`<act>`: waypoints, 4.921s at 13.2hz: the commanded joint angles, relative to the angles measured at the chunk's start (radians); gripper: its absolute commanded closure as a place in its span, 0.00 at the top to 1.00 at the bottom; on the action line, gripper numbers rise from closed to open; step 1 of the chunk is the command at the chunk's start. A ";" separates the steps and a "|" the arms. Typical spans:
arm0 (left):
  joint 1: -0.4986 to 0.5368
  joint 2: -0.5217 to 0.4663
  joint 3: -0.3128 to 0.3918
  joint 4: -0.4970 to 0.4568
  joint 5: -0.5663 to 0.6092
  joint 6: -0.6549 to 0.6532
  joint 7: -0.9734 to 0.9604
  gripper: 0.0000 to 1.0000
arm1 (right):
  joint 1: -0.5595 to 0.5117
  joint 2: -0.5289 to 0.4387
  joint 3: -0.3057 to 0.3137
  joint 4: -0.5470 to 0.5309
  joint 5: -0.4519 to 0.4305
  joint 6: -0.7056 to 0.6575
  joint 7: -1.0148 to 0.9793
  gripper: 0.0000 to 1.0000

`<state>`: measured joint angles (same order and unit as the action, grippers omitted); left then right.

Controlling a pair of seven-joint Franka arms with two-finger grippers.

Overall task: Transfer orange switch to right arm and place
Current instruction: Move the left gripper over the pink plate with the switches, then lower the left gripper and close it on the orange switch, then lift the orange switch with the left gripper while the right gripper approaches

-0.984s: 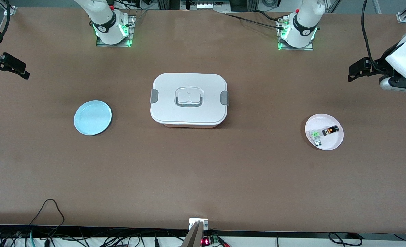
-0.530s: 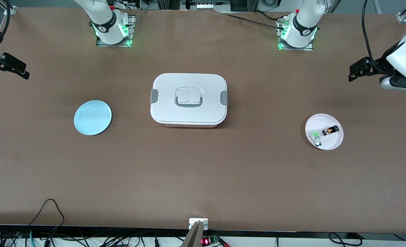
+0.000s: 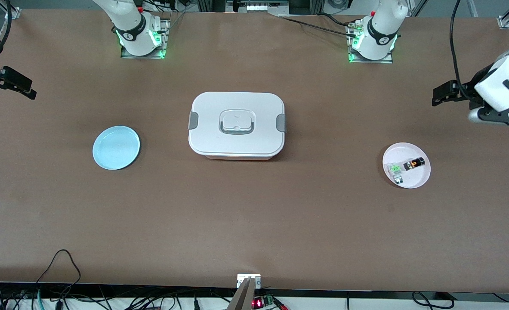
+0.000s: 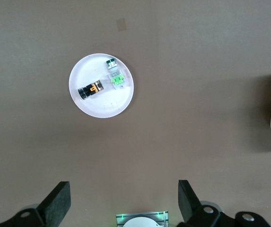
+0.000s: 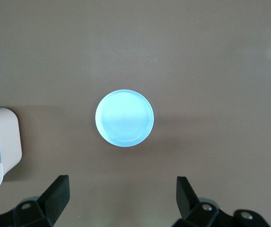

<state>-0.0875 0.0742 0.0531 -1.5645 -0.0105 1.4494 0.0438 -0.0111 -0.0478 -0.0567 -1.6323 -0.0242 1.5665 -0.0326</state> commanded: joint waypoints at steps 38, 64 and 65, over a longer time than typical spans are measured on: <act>0.193 0.352 -0.004 -0.658 -0.006 1.325 -0.252 0.92 | -0.027 0.134 -0.029 0.019 0.130 -0.071 -0.007 1.00; 0.189 0.335 -0.022 -0.281 -0.015 0.601 -0.196 0.21 | -0.020 0.126 -0.020 0.023 0.291 -0.077 -0.012 1.00; 0.189 0.335 -0.024 -0.252 -0.019 0.570 -0.179 0.18 | -0.017 0.129 -0.018 0.028 0.331 -0.077 -0.009 1.00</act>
<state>0.0969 0.4118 0.0392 -1.8790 -0.0104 2.1059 -0.1798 -0.0304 0.0831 -0.0780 -1.6236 0.2418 1.5053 -0.0388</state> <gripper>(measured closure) 0.260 0.000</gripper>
